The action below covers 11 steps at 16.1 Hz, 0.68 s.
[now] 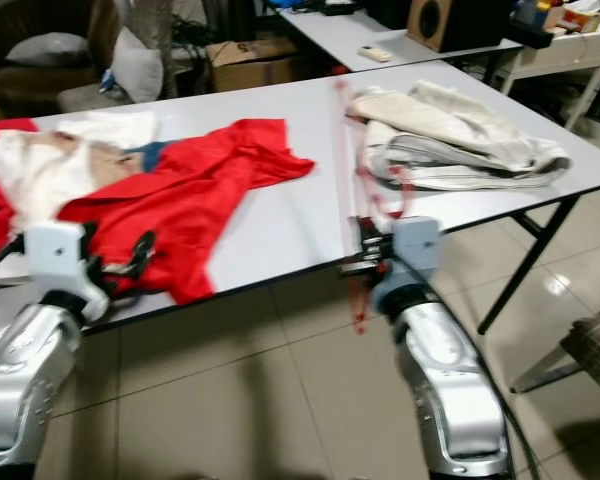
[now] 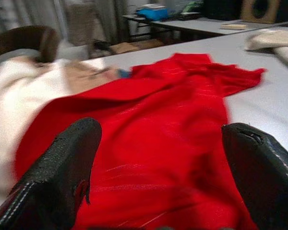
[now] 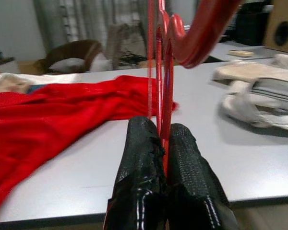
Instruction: Hang hanger
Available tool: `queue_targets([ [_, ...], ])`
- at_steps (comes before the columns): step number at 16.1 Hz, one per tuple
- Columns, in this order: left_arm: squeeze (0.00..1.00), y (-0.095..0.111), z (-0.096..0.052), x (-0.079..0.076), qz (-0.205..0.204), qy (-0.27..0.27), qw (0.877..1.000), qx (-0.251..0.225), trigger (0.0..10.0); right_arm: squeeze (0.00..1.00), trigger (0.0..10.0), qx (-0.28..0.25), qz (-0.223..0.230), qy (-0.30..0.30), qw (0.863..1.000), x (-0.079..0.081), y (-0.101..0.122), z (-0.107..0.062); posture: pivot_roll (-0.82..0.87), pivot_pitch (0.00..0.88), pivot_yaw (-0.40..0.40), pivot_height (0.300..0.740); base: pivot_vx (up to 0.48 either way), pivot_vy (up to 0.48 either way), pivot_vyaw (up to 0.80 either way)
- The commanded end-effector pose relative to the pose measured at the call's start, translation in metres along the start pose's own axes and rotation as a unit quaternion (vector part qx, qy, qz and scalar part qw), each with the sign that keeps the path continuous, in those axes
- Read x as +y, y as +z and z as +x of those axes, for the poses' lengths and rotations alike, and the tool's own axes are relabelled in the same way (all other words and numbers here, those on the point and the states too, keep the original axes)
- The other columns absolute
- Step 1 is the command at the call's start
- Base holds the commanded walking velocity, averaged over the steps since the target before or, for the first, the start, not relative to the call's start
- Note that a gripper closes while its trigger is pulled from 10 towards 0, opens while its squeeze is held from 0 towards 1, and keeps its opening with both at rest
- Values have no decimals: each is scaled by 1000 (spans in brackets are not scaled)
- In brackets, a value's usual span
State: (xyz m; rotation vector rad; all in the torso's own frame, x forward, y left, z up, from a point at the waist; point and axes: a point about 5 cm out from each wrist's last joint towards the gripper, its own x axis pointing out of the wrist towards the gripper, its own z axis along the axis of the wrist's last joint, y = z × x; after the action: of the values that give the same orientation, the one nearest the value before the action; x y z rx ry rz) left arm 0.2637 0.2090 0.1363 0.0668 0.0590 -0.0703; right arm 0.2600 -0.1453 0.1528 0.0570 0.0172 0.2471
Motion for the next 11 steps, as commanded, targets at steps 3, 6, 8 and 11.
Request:
queue_targets([
  [3, 0, 6, 8, 0, 5, 7, 1000, -17, 10000, 0, 10000, 4, -1, -14, 1000, -4, 1, 4, -62, 0, 67, 740, 0, 331, 0],
  [6, 0, 10, 10, 7, 5, 54, 998, -39, 10000, 0, 10000, 6, -3, -5, 1000, -6, 2, 5, -65, 0, 77, 740, 0, -115, 0],
  [8, 0, 9, 15, 4, 16, 54, 998, -34, 10000, 0, 10000, 7, 0, -11, 1000, -9, 2, 6, -63, 0, 79, 740, 0, -480, 0],
  [11, 0, 1, 24, 11, 10, 71, 997, -7, 10000, 0, 10000, 19, -8, 0, 1000, -5, 1, 8, -72, 0, 79, 740, 0, 0, 0],
])
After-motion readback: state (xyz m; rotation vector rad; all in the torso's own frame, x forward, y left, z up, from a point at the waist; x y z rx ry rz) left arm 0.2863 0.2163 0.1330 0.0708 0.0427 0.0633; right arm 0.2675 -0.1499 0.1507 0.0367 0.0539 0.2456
